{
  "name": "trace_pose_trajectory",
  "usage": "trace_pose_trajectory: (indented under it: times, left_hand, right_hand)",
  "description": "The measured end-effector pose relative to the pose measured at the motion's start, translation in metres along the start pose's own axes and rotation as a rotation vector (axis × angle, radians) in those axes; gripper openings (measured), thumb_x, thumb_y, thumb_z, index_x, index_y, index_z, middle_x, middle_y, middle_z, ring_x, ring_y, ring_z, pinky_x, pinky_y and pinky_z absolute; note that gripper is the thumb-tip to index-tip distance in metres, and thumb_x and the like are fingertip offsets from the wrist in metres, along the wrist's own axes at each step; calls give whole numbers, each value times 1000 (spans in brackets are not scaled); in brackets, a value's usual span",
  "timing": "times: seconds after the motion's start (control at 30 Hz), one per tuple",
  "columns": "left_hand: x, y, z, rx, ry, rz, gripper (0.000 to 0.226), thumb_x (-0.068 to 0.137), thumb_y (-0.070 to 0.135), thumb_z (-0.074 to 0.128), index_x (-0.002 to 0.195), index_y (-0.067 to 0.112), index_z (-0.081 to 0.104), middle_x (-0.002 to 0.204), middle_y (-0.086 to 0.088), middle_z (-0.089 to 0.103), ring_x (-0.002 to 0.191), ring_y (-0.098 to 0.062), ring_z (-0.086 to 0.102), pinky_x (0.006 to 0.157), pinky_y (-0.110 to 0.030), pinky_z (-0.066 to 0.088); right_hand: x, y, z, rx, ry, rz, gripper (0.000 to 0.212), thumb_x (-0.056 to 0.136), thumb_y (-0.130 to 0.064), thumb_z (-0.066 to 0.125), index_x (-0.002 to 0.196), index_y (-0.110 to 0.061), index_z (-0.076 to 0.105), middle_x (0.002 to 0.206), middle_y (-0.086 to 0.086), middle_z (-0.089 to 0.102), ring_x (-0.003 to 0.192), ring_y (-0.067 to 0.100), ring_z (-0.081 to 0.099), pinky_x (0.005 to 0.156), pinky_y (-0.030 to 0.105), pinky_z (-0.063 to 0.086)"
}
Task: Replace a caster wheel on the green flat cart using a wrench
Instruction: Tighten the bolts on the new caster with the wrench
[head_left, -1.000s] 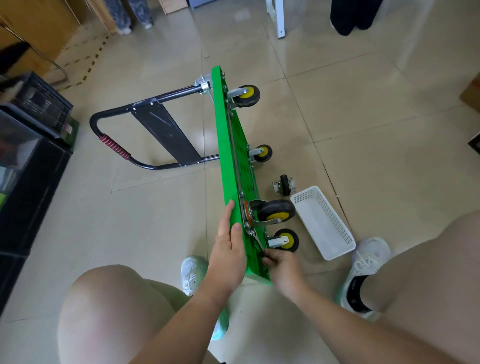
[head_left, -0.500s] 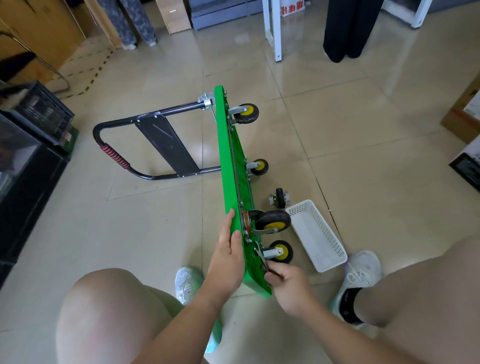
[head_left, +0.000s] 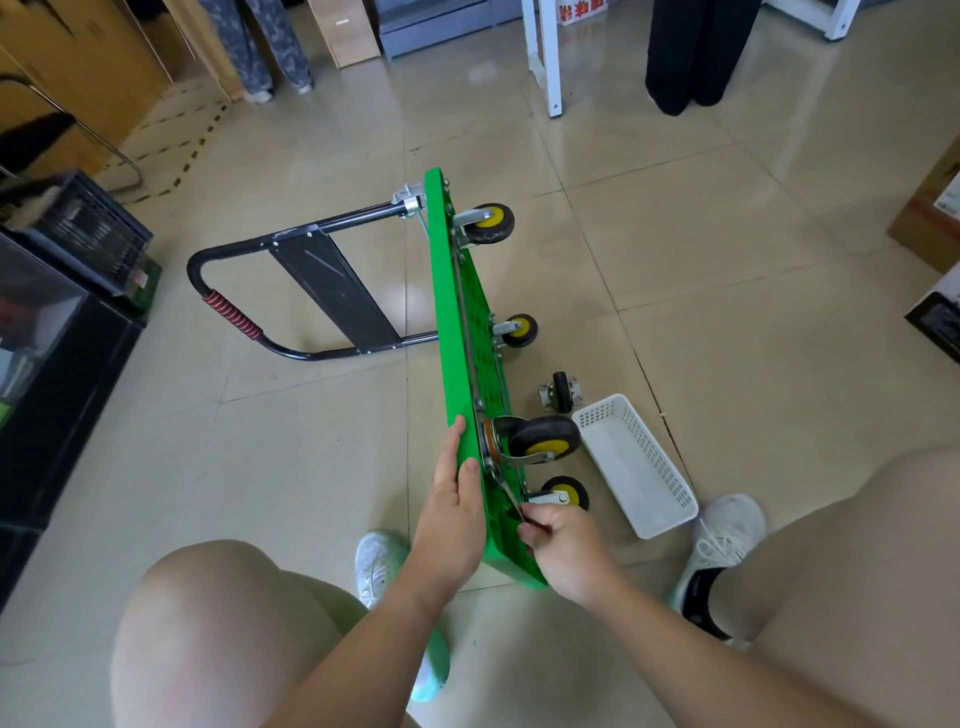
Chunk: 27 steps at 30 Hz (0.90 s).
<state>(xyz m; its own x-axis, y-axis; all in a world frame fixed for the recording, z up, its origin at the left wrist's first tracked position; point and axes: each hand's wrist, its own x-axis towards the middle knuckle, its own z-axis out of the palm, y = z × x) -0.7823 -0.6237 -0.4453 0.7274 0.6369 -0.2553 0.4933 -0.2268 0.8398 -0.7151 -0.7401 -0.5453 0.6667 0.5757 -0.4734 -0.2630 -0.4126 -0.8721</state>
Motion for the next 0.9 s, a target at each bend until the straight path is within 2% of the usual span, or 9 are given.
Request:
trace_pose_trajectory:
  times: [0.07, 0.1, 0.2, 0.27, 0.33, 0.47, 0.6, 0.73, 0.9]
  left_hand:
    - [2, -3, 1, 1, 11, -4, 48, 114, 27, 31, 151, 56, 25, 143, 27, 40, 106, 41, 37, 86, 11, 24]
    - [3, -4, 1, -8, 17, -6, 47, 113, 28, 31, 148, 59, 26, 147, 24, 43, 114, 32, 43, 95, 7, 27]
    - [3, -5, 2, -23, 24, -23, 46, 113, 31, 31, 144, 64, 27, 152, 20, 46, 139, -8, 49, 120, -25, 35]
    - [3, -4, 2, -20, 30, -8, 46, 113, 29, 30, 146, 61, 25, 149, 28, 40, 136, 14, 42, 111, -5, 28]
    - [4, -4, 2, -17, 32, -7, 47, 114, 27, 30, 151, 55, 25, 144, 31, 38, 118, 35, 36, 93, 9, 22]
    - [5, -3, 4, -6, 30, -9, 49, 114, 28, 29, 158, 48, 25, 145, 27, 38, 127, 13, 37, 90, 9, 23]
    - [5, -5, 2, -18, 48, 7, 48, 114, 26, 30, 157, 46, 28, 145, 24, 39, 131, 9, 36, 87, 12, 20]
    - [3, -4, -1, -13, 45, 2, 49, 114, 23, 29, 159, 42, 28, 142, 25, 38, 124, 11, 36, 83, 13, 20]
    - [2, -2, 0, -24, 24, -5, 48, 114, 25, 29, 155, 48, 27, 146, 15, 45, 123, 2, 45, 87, 8, 28]
  right_hand:
    - [1, -1, 0, -23, -4, -1, 31, 98, -11, 62, 127, -18, 69, 115, -3, 73, 105, 13, 68, 104, 32, 51]
    - [0, -3, 0, -13, -10, -5, 30, 98, -11, 62, 126, -19, 70, 113, -5, 74, 103, 12, 68, 102, 30, 52]
    - [-3, -10, 5, 30, -22, -7, 27, 98, -12, 62, 121, -22, 73, 99, -14, 74, 93, 7, 68, 97, 29, 54]
    - [-3, -11, 8, 32, -29, -6, 26, 97, -12, 63, 118, -22, 74, 92, -16, 73, 87, 6, 66, 97, 34, 55]
    - [-3, -11, 10, 48, -32, 8, 26, 97, -12, 63, 119, -21, 74, 88, -16, 72, 83, 7, 65, 97, 38, 56]
    - [-3, -15, 9, 37, 1, 51, 27, 97, -15, 64, 122, -18, 72, 93, -5, 72, 83, 14, 64, 92, 36, 57]
    - [-4, -19, 11, 24, 11, 75, 26, 95, -20, 66, 120, -19, 73, 94, 1, 74, 85, 24, 68, 82, 37, 60]
    - [-11, -23, 14, 6, 14, 99, 18, 94, -23, 65, 80, -24, 75, 64, -3, 64, 63, 24, 59, 65, 41, 56]
    - [-17, -27, 13, 35, 8, 119, 30, 92, -25, 63, 63, -24, 69, 56, -2, 55, 56, 24, 51, 56, 37, 43]
